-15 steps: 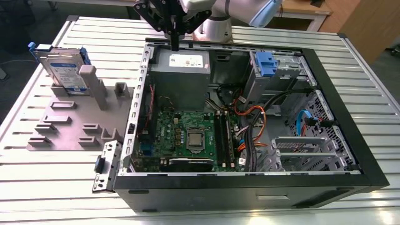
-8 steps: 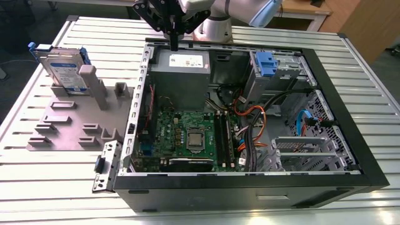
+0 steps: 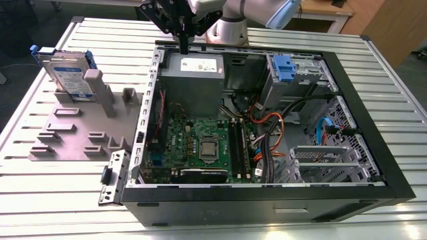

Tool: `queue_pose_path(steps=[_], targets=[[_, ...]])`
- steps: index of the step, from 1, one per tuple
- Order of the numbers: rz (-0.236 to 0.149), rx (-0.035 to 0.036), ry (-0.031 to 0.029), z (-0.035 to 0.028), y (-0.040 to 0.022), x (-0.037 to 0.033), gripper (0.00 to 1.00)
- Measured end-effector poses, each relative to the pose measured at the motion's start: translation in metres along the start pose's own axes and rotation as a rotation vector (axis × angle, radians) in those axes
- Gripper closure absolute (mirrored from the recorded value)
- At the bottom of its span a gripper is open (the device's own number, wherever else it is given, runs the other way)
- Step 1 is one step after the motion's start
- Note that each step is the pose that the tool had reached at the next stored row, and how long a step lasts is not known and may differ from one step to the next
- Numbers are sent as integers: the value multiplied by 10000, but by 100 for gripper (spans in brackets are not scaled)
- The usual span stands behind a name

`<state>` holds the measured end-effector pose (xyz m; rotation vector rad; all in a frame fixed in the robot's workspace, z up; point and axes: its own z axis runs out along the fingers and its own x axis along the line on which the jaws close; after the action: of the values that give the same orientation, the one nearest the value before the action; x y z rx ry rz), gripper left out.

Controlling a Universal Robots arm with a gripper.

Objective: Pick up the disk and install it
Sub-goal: 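Reach for the disk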

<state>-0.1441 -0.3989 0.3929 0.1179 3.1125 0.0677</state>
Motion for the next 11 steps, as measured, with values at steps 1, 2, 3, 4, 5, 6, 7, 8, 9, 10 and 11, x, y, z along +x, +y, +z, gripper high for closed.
queue_pose_path(steps=[1, 2, 3, 4, 5, 6, 7, 8, 9, 10, 11], targets=[[0, 0, 0, 0, 0, 3, 89], [1, 1, 0, 0, 0, 6, 89], [0, 0, 0, 0, -1, 10, 89], [0, 0, 0, 1, -1, 15, 89], [0, 0, 1, 0, -2, 19, 89], [0, 1, 1, 0, -2, 26, 89], [0, 0, 0, 1, -2, 31, 89], [1, -1, 0, 1, -3, 37, 89], [1, 0, 0, 1, -3, 44, 89], [1, 0, 1, 1, -4, 51, 89], [1, 1, 0, 1, -5, 59, 89]])
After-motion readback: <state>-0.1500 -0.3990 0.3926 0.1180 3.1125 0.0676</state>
